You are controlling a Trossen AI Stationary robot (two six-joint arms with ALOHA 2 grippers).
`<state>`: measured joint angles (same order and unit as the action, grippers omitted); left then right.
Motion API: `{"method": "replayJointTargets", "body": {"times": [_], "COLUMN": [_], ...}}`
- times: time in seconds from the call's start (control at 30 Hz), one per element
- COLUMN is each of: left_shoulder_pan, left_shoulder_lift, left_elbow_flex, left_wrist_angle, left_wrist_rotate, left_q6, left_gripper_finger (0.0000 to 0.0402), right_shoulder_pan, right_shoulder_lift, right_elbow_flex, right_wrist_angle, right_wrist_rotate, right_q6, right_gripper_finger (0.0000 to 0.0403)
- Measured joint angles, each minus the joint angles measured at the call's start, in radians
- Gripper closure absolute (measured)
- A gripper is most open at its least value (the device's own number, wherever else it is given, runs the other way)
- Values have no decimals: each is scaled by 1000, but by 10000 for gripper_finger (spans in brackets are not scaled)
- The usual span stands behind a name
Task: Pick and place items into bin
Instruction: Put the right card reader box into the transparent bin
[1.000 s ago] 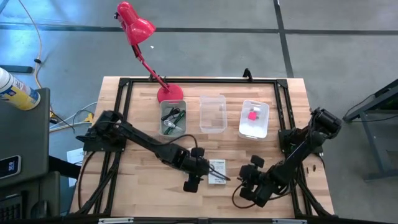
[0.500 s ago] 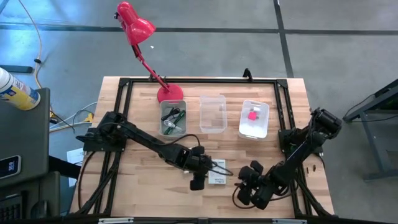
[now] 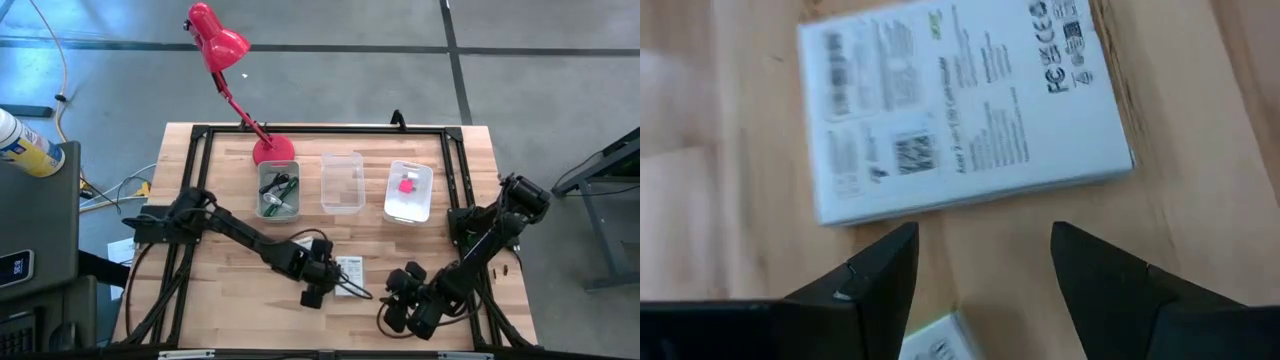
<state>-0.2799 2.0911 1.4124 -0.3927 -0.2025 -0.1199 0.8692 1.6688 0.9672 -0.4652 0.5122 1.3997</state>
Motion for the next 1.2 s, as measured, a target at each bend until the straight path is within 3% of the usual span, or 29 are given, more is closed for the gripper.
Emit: {"method": "replayJointTargets", "body": {"times": [0.63,0.93,1.2], "left_shoulder_pan": [-3,-3,-1], "left_shoulder_lift": [37,39,40], "left_elbow_flex": [1,1,0], "left_wrist_angle": [4,4,26], "left_wrist_rotate": [-32,-74,-109], "left_q6": [3,22,100], "left_gripper_finger": [186,186,186], "right_shoulder_pan": [-170,-146,-191], "right_shoulder_lift": [0,-63,-159], "right_elbow_flex": [-4,-219,-368], "right_wrist_angle": [27,473,589], "right_wrist_rotate": [-190,-168,-152], "right_q6": [163,231,228], "right_gripper_finger": [263,263,263]}}
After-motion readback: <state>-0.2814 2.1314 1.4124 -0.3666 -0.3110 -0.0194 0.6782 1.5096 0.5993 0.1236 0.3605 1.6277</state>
